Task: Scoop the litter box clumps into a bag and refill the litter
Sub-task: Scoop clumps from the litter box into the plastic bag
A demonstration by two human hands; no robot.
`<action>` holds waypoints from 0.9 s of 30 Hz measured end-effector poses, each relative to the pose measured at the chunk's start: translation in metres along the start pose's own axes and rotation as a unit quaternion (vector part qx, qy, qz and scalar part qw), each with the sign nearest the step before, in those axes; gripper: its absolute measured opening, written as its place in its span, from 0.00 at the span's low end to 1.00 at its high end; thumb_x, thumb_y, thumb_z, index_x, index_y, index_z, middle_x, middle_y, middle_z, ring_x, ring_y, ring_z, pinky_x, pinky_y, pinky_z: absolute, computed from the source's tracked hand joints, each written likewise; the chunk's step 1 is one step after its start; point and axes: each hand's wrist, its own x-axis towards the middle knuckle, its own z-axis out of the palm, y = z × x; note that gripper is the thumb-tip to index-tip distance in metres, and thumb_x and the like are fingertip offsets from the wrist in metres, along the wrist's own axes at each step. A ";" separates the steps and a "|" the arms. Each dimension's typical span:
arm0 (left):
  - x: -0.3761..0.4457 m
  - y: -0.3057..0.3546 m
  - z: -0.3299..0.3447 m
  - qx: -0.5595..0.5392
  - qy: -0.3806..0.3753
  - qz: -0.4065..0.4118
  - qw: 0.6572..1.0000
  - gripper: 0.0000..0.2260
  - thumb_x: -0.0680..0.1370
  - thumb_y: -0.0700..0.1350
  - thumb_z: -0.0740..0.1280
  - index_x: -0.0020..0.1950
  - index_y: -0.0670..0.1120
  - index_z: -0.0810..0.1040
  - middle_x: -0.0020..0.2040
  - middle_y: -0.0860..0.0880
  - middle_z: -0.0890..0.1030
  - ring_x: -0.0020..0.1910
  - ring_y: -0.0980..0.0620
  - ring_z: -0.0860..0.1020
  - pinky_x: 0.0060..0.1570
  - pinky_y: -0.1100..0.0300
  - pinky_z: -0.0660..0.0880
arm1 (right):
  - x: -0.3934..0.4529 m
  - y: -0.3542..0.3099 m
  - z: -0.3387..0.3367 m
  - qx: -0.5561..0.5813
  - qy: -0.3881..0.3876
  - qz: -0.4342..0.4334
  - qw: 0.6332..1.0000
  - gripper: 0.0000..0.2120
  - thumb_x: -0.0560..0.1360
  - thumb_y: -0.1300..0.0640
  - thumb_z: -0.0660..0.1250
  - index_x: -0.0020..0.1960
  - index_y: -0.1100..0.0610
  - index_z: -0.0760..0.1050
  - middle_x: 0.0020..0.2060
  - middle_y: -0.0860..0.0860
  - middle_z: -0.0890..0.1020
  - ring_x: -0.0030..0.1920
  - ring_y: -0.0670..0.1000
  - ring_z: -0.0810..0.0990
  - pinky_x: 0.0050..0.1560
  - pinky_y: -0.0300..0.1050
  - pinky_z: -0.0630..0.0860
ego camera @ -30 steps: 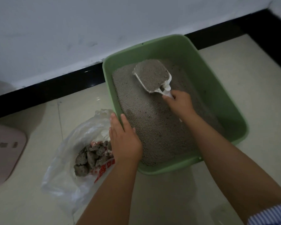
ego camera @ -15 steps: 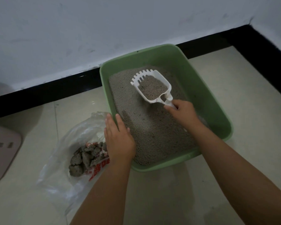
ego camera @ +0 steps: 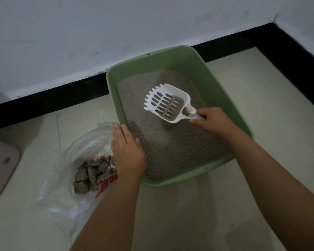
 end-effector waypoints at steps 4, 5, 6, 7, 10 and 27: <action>0.002 -0.003 0.003 -0.010 0.013 0.008 1.000 0.25 0.81 0.41 0.53 0.75 0.35 0.48 0.76 0.36 0.48 0.76 0.40 0.49 0.74 0.51 0.47 | -0.007 0.020 -0.022 -0.088 -0.046 0.015 0.995 0.22 0.72 0.48 0.68 0.27 0.56 0.63 0.24 0.51 0.62 0.26 0.48 0.60 0.30 0.44 0.55; 0.001 -0.003 0.004 -0.011 0.016 0.010 1.000 0.25 0.81 0.41 0.53 0.75 0.34 0.49 0.76 0.36 0.48 0.76 0.39 0.49 0.74 0.50 0.48 | -0.008 0.024 -0.026 -0.120 -0.059 0.024 0.991 0.23 0.72 0.46 0.68 0.28 0.57 0.64 0.24 0.51 0.61 0.26 0.48 0.60 0.30 0.44 0.54; 0.001 -0.002 0.004 -0.015 0.018 0.012 1.000 0.25 0.81 0.40 0.54 0.74 0.34 0.50 0.76 0.35 0.49 0.75 0.39 0.50 0.74 0.50 0.48 | -0.009 0.027 -0.029 -0.151 -0.073 0.035 0.985 0.22 0.72 0.44 0.67 0.29 0.57 0.65 0.24 0.51 0.62 0.26 0.48 0.60 0.30 0.44 0.54; 0.001 -0.003 0.005 -0.019 0.019 0.012 1.000 0.25 0.81 0.40 0.54 0.74 0.33 0.50 0.76 0.35 0.49 0.75 0.39 0.50 0.74 0.50 0.48 | -0.010 0.028 -0.032 -0.177 -0.089 0.044 0.979 0.22 0.72 0.43 0.67 0.29 0.57 0.67 0.24 0.51 0.62 0.26 0.48 0.60 0.30 0.44 0.55; 0.001 -0.005 0.007 -0.026 0.026 0.019 0.999 0.24 0.81 0.39 0.53 0.73 0.31 0.50 0.75 0.32 0.50 0.75 0.36 0.51 0.73 0.48 0.49 | -0.010 0.027 -0.035 -0.245 -0.136 0.037 0.959 0.23 0.71 0.41 0.67 0.27 0.55 0.64 0.24 0.50 0.64 0.26 0.48 0.61 0.30 0.43 0.57; 0.000 -0.001 0.002 -0.073 -0.010 -0.005 0.997 0.26 0.81 0.42 0.52 0.75 0.35 0.45 0.77 0.39 0.44 0.76 0.41 0.50 0.73 0.53 0.50 | 0.015 0.006 0.003 -0.239 -0.279 0.003 0.930 0.13 0.73 0.55 0.69 0.47 0.66 0.79 0.34 0.56 0.73 0.28 0.47 0.67 0.31 0.41 0.63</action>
